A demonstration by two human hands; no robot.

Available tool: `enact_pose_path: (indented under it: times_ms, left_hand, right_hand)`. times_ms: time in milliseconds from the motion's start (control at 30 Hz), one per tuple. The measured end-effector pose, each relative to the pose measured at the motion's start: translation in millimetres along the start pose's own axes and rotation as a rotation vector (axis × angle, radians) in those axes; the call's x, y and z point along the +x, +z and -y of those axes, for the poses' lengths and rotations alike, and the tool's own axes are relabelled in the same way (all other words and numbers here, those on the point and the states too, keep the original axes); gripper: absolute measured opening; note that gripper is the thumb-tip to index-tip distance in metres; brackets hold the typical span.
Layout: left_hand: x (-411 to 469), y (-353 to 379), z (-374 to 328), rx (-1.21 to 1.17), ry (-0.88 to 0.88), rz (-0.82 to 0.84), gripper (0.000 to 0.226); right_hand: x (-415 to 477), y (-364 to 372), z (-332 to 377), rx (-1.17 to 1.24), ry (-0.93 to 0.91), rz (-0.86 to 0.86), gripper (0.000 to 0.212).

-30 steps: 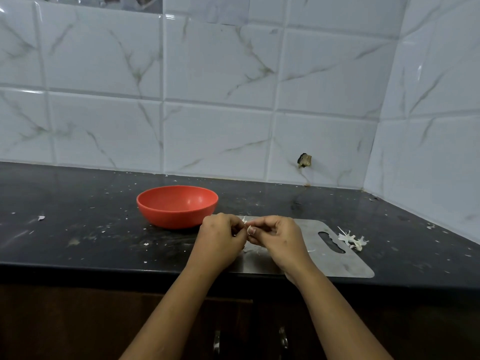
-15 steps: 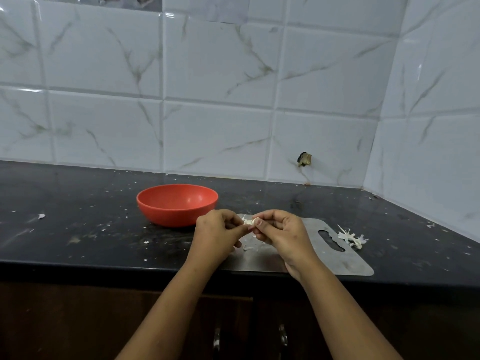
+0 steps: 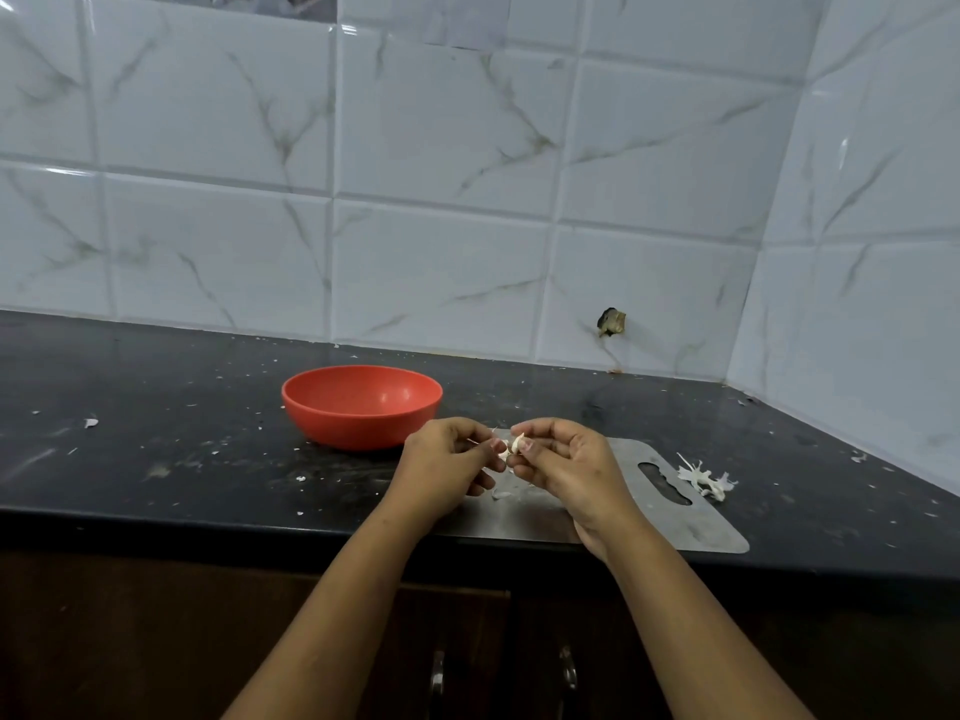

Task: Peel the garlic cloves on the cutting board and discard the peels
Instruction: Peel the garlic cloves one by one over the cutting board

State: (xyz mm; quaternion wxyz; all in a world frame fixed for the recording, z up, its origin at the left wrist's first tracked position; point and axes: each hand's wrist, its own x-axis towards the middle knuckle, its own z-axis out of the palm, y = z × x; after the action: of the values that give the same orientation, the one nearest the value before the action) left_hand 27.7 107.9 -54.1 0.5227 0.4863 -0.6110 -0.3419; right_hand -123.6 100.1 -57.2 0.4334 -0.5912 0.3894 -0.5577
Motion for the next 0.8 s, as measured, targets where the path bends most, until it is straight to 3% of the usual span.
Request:
enact_pose_path:
  times_ms: [300,567,800]
  left_hand:
    - [0.2,-1.5,0.0,0.007,0.009,0.038,0.005]
    - [3.8,5.3,7.9,0.323,0.196,-0.094,0.009]
    - [-0.2,8.6,7.5,0.565,0.331,-0.083,0.013]
  right_hand:
    - [-2.4,0.7,3.0,0.054,-0.016,0.02,0.023]
    - [-1.6,2.9,-0.6,-0.056,-0.039,0.043,0.029]
    - [-0.8,2.9,-4.0,-0.17,-0.064,-0.005,0.024]
